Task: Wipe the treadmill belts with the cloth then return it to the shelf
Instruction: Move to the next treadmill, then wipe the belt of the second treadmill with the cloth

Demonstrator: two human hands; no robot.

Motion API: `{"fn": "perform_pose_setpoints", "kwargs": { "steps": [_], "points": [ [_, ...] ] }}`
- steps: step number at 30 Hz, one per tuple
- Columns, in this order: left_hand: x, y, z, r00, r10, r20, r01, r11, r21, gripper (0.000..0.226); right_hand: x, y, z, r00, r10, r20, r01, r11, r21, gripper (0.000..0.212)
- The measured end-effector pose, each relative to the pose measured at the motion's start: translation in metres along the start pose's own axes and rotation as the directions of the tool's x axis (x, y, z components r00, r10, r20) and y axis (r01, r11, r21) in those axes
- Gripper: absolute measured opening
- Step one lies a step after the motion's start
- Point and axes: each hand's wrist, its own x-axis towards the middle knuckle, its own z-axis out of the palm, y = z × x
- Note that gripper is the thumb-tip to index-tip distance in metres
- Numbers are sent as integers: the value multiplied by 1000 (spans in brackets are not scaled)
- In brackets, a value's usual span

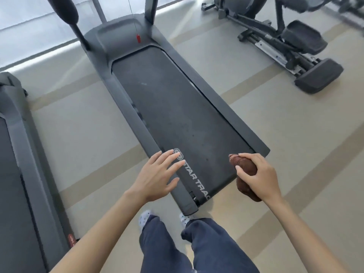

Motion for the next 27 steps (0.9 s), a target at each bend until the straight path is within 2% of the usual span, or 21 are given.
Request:
{"fn": "perform_pose_setpoints", "kwargs": {
  "steps": [5, 8, 12, 15, 18, 23, 27],
  "points": [
    [21, -55, -1, 984, 173, 36, -173, 985, -2, 50, 2, -22, 34, 984, 128, -120, -129, 992, 6, 31],
    [30, -87, 5, 954, 290, 70, -290, 957, -10, 50, -2, -38, 64, 941, 244, -235, -231, 969, 84, 31],
    [52, -121, 22, 902, 418, 106, -420, 907, 6, 50, 4, -48, 99, 905, 318, -283, -290, 947, 138, 32],
    [71, -131, 51, 862, 495, 111, -498, 867, -2, 49, 6, -34, 123, 893, 338, -298, -323, 941, 100, 33],
    [93, -133, 103, 824, 555, 117, -557, 831, -18, 48, 12, 5, 156, 880, 363, -306, -359, 931, 70, 33],
    [133, -143, 238, 785, 606, 128, -614, 789, 27, 48, 20, 109, 250, 883, 354, -310, -362, 932, 32, 28],
    [164, -154, 354, 796, 582, 164, -594, 804, 26, 49, 26, 201, 330, 881, 348, -320, -376, 926, -28, 28]
  ]
}}
